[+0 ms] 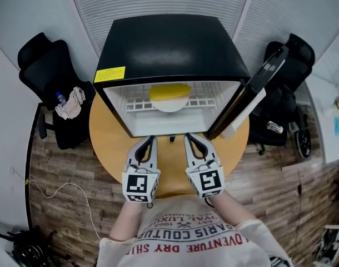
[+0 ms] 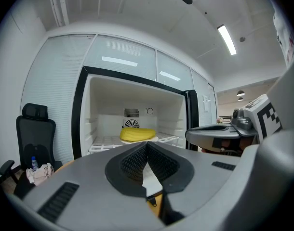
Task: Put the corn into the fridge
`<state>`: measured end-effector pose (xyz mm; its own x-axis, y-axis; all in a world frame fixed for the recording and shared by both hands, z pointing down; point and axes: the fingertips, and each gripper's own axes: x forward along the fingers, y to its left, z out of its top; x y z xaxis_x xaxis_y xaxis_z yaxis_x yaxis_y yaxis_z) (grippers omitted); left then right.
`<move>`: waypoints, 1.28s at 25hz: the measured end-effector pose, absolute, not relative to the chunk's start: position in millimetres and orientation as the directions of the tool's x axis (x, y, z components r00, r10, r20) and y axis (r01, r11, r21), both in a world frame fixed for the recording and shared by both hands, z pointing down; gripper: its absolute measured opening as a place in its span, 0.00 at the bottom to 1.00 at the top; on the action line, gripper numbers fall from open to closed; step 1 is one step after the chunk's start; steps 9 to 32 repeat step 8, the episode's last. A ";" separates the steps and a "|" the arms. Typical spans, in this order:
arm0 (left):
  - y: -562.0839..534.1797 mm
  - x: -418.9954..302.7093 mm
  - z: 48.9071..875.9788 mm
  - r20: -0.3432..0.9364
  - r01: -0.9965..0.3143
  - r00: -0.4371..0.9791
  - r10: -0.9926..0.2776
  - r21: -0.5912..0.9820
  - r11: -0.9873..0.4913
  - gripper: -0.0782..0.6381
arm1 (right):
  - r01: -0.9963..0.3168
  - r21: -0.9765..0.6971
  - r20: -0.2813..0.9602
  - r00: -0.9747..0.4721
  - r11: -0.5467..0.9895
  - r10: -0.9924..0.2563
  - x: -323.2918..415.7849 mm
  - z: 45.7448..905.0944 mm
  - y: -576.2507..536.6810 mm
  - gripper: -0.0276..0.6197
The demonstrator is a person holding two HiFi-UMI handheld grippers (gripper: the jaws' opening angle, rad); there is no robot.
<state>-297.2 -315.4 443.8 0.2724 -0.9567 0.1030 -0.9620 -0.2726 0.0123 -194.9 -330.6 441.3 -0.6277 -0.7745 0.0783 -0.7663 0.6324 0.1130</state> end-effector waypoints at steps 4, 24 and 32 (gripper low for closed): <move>-315.5 -298.4 444.6 0.105 -0.961 0.276 -0.956 0.020 -0.275 0.16 | -0.769 0.103 0.083 -0.626 0.631 -0.776 -196.4 442.7 -329.2 0.09; -316.0 -298.4 444.4 0.105 -0.960 0.279 -0.954 0.029 -0.278 0.16 | -0.768 0.101 0.086 -0.627 0.633 -0.774 -199.1 443.7 -328.6 0.09; -316.0 -298.4 444.4 0.105 -0.960 0.279 -0.954 0.029 -0.278 0.16 | -0.768 0.101 0.086 -0.627 0.633 -0.774 -199.1 443.7 -328.6 0.09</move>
